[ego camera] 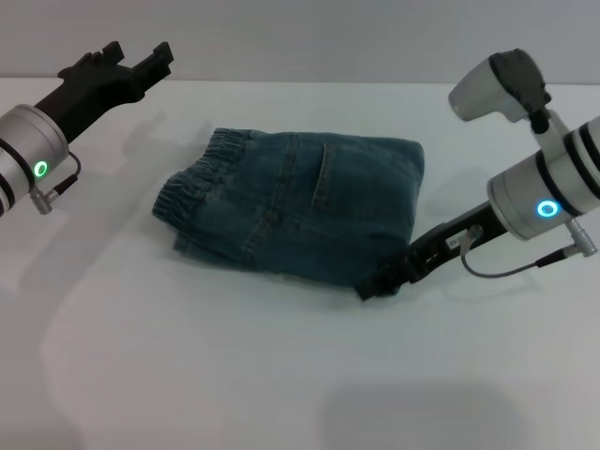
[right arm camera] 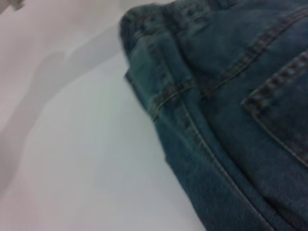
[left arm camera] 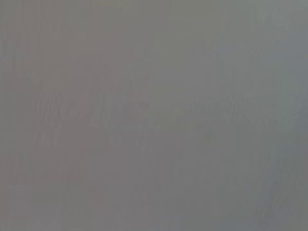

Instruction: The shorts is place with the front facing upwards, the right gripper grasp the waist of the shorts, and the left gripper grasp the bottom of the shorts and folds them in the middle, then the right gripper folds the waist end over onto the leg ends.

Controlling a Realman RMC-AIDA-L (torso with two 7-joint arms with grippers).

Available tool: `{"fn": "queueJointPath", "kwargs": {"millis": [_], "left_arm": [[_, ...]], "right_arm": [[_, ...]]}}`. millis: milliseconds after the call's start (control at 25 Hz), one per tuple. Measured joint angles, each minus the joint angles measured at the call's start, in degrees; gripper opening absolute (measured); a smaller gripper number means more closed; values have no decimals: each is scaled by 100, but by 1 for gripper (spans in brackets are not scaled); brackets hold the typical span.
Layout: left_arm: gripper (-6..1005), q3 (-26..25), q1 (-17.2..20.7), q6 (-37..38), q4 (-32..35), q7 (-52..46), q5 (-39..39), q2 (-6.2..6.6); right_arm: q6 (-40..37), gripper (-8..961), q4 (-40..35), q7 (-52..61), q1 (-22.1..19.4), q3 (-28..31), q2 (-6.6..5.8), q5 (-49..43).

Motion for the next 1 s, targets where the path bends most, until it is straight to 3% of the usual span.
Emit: {"fn": "queueJointPath", "kwargs": {"millis": [280, 520, 800, 1000], "left_arm": [[811, 0, 22, -1, -3, -1, 0, 10], [810, -14, 42, -16, 6, 38, -96, 24], [810, -186, 217, 192, 52, 44, -465, 31], [810, -526, 373, 577, 19, 136, -686, 31]], "right_arm": [[472, 628, -192, 215, -251, 55, -99, 15], [90, 628, -1033, 174, -751, 556, -26, 246], [-300, 628, -2145, -1282, -2003, 1122, 57, 2384], [116, 628, -1392, -3813, -2676, 2232, 84, 4646]]}}
